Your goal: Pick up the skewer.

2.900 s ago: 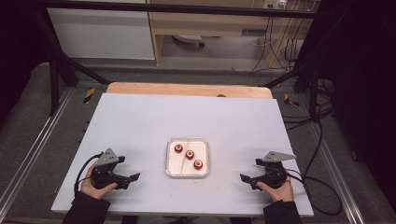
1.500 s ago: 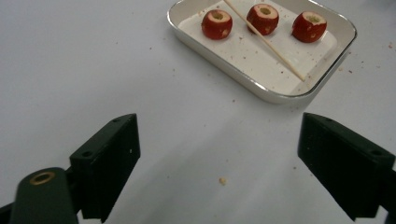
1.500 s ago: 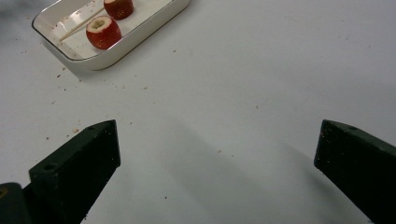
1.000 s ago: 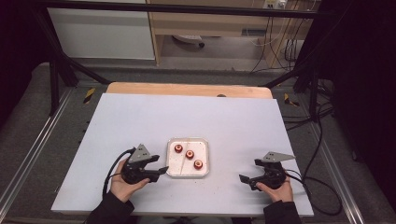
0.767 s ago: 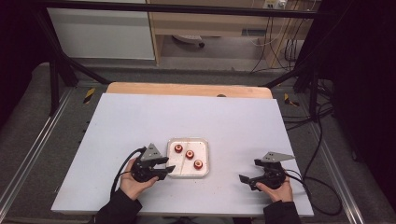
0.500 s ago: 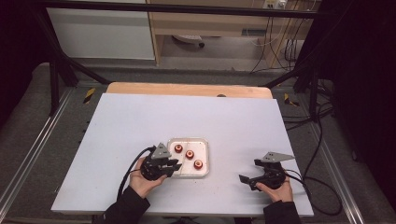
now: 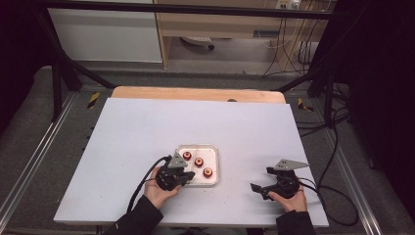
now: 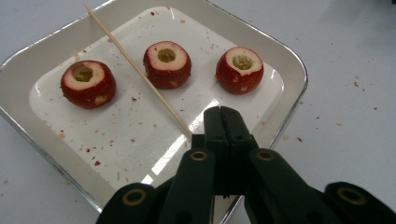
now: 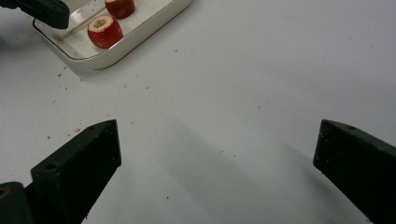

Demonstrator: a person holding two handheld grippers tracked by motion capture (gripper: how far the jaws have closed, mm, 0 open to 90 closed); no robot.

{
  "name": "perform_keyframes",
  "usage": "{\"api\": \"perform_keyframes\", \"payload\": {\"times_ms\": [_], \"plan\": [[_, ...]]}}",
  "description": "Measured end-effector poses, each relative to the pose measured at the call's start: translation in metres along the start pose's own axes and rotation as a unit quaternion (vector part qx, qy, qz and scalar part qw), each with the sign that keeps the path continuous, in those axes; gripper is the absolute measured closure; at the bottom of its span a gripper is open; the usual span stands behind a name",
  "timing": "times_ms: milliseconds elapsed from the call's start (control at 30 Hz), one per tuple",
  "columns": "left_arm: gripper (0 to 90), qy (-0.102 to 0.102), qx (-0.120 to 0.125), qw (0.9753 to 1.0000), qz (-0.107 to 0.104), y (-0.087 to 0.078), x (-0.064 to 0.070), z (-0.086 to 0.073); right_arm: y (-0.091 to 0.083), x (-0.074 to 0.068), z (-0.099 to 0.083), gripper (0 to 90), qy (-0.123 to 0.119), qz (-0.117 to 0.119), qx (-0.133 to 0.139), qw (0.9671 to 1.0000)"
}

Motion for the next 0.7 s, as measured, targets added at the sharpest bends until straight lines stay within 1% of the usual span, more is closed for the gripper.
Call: {"api": "perform_keyframes", "payload": {"times_ms": [200,267,400,600,667,700], "plan": [[89.7,0.000,-0.010,0.9999,-0.004,0.003,0.001,-0.003,0.000,0.000,0.000,1.5,-0.001,0.000,-0.001,1.0000],[89.7,0.004,-0.013,0.9999,-0.002,0.003,0.000,-0.004,0.000,0.000,-0.001,1.5,-0.001,-0.001,-0.002,1.0000],[89.7,-0.004,-0.015,0.9999,0.002,0.000,-0.003,-0.006,0.000,0.000,0.000,1.5,-0.001,0.000,-0.002,1.0000],[89.7,0.000,-0.021,0.9997,0.010,-0.002,-0.007,-0.008,0.001,0.001,-0.001,1.5,-0.003,-0.002,-0.004,1.0000],[89.7,-0.002,-0.021,0.9997,0.012,-0.004,-0.008,-0.009,0.000,0.001,-0.001,1.5,-0.004,-0.002,-0.003,1.0000],[89.7,0.000,-0.024,0.9996,0.014,-0.005,-0.009,-0.010,0.000,0.000,-0.001,1.5,-0.002,-0.001,-0.003,1.0000]]}}
Point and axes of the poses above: each handheld gripper's, and its own axes: y roughly forward along the jaws, z roughly out of its top, x roughly to its right, the point moved 9 cm from there along y, roughly forward along the jaws, and after that the axes turned 2 degrees about y, right-handed, at the moved point
